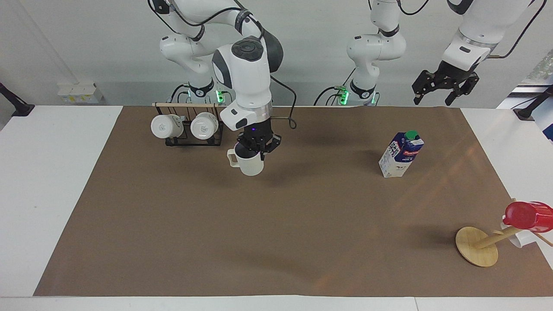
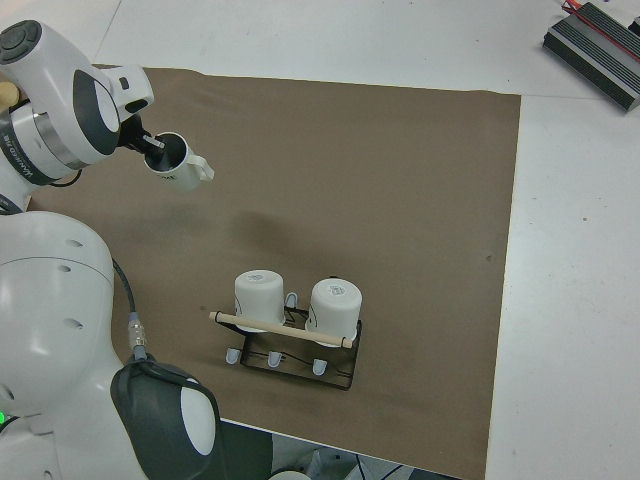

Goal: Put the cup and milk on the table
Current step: 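Lift the mug with the right gripper and carry it toward table center, then set the mug down with the right gripper while the left gripper grasps the carton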

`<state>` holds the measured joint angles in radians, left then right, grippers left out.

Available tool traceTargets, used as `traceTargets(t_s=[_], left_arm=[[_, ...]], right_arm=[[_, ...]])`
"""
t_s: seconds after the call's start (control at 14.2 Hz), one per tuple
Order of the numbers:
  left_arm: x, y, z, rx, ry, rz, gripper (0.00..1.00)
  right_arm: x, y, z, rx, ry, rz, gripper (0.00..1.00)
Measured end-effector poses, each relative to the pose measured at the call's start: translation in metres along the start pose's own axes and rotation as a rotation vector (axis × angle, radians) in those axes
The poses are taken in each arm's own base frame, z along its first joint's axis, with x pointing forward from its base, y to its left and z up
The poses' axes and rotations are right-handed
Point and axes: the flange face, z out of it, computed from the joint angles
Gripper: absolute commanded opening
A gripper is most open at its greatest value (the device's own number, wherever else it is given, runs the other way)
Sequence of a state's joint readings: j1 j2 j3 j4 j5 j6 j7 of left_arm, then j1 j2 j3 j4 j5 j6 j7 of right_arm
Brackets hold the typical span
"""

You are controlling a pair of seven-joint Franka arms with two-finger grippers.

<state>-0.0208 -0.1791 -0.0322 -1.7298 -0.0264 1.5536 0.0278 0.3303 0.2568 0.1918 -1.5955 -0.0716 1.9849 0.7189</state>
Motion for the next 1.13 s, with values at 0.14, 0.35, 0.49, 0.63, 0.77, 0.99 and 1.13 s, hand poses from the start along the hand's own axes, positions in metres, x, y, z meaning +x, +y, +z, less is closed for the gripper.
traceTargets(t_s=[0.14,0.35,0.49,0.63,0.77,0.99,1.13], left_arm=[[0.000,0.000,0.000,0.000,0.000,0.000,1.00],[0.000,0.000,0.000,0.000,0.000,0.000,1.00],[0.000,0.000,0.000,0.000,-0.001,0.000,1.00],[-0.002,0.001,0.001,0.000,-0.016,0.001,1.00],[-0.002,0.000,0.002,0.000,-0.020,0.001,1.00],[-0.002,0.000,0.002,-0.001,-0.021,0.000,1.00],[-0.002,0.000,0.001,-0.001,-0.021,-0.001,1.00]], right_arm=[[-0.005,-0.013,0.001,0.004,-0.003,-0.017,0.00],[-0.025,-0.059,0.023,-0.017,-0.006,0.006,0.00],[-0.038,-0.088,0.044,-0.033,-0.007,0.011,0.00],[-0.050,-0.114,0.069,-0.056,0.003,0.012,0.00],[-0.060,-0.132,0.089,-0.060,0.002,0.012,0.00],[-0.068,-0.143,0.099,-0.050,0.002,0.000,0.00],[-0.073,-0.145,0.104,-0.059,-0.007,-0.009,0.00]])
